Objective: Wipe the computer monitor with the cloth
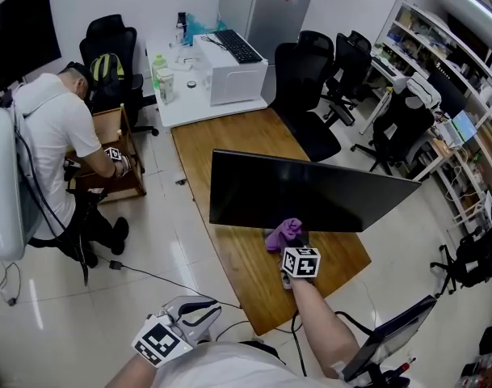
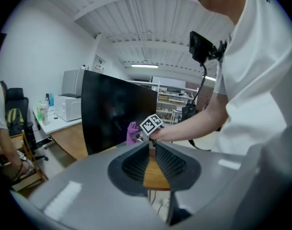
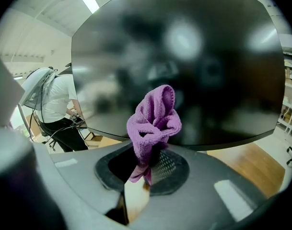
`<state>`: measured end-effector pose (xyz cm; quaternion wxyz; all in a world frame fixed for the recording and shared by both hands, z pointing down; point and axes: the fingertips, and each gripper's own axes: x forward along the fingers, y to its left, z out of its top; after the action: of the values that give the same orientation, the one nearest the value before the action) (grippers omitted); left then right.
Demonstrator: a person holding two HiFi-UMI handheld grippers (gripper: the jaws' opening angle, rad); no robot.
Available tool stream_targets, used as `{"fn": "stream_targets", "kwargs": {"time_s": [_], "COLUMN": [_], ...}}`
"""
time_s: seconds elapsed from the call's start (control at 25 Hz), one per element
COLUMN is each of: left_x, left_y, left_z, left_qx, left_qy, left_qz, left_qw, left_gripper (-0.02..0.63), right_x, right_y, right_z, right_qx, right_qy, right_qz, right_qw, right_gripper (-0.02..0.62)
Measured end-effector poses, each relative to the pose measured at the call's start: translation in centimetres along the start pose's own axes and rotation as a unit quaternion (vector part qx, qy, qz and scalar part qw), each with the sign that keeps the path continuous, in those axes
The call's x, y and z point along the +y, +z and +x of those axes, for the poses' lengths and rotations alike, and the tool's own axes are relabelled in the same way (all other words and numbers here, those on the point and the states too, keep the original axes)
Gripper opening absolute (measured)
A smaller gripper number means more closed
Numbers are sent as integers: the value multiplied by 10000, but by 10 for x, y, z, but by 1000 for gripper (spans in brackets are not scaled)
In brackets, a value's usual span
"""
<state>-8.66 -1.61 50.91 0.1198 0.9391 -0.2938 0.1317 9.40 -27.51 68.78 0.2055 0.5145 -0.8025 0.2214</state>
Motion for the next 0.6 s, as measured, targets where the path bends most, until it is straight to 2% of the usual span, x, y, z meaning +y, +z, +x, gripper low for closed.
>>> {"fn": "stream_targets", "kwargs": {"time_s": [0.6], "left_x": [24], "left_y": [-13], "left_z": [-48], "left_qx": [-5], "left_qy": [213], "left_qz": [-96], "left_qw": [9997], "left_gripper": [64], "right_x": [82], "right_y": [-3], "right_z": [26], "right_qx": [136], "right_qy": [347], "right_qz": [-180], "right_qw": [9991], "right_gripper": [51]}}
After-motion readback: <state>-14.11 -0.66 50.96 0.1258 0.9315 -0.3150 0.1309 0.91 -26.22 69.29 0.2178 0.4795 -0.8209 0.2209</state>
